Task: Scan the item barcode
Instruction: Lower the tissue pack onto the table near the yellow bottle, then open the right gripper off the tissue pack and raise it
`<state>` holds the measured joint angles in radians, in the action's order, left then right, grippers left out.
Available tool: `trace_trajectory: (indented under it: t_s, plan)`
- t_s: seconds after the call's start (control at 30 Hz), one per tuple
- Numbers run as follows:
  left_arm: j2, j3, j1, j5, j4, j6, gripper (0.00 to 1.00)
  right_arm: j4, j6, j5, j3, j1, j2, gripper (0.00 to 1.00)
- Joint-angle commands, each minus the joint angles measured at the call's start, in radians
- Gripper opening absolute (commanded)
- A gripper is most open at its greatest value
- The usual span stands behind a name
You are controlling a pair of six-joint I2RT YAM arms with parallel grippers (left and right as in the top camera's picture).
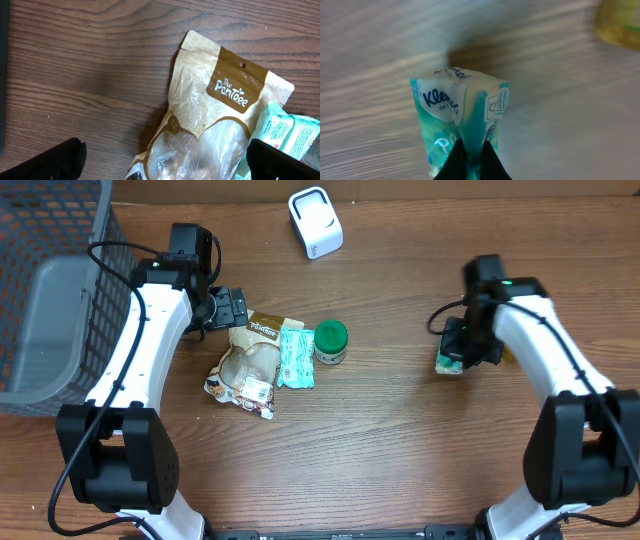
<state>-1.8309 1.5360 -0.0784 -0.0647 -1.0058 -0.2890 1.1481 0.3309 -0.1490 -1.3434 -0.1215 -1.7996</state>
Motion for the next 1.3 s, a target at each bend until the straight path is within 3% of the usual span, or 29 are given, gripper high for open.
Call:
trace_trajectory:
  t_s: [0.0,0.27,0.5,0.97,1.13,1.27]
  plan:
    - [0.008,0.011,0.0,-0.006,0.0,-0.003,1.0,0.05,0.159,-0.384,0.005,-0.118,0.018,0.04]
    - [0.008,0.011,0.0,-0.006,0.0,-0.003,1.0,0.119,0.216,-0.599,0.096,-0.304,0.005,0.04]
    - [0.008,0.011,0.0,-0.006,0.0,-0.003,1.0,0.031,0.216,-0.652,0.203,-0.28,0.001,0.04]
    - [0.008,0.011,0.0,-0.006,0.0,-0.003,1.0,-0.102,0.211,-0.578,0.297,-0.275,0.001,0.04]
    - [0.008,0.011,0.0,-0.006,0.0,-0.003,1.0,-0.105,0.211,-0.575,0.297,-0.275,0.001,0.13]
    - [0.008,0.011,0.0,-0.006,0.0,-0.003,1.0,-0.107,0.211,-0.566,0.297,-0.275,0.001,0.13]
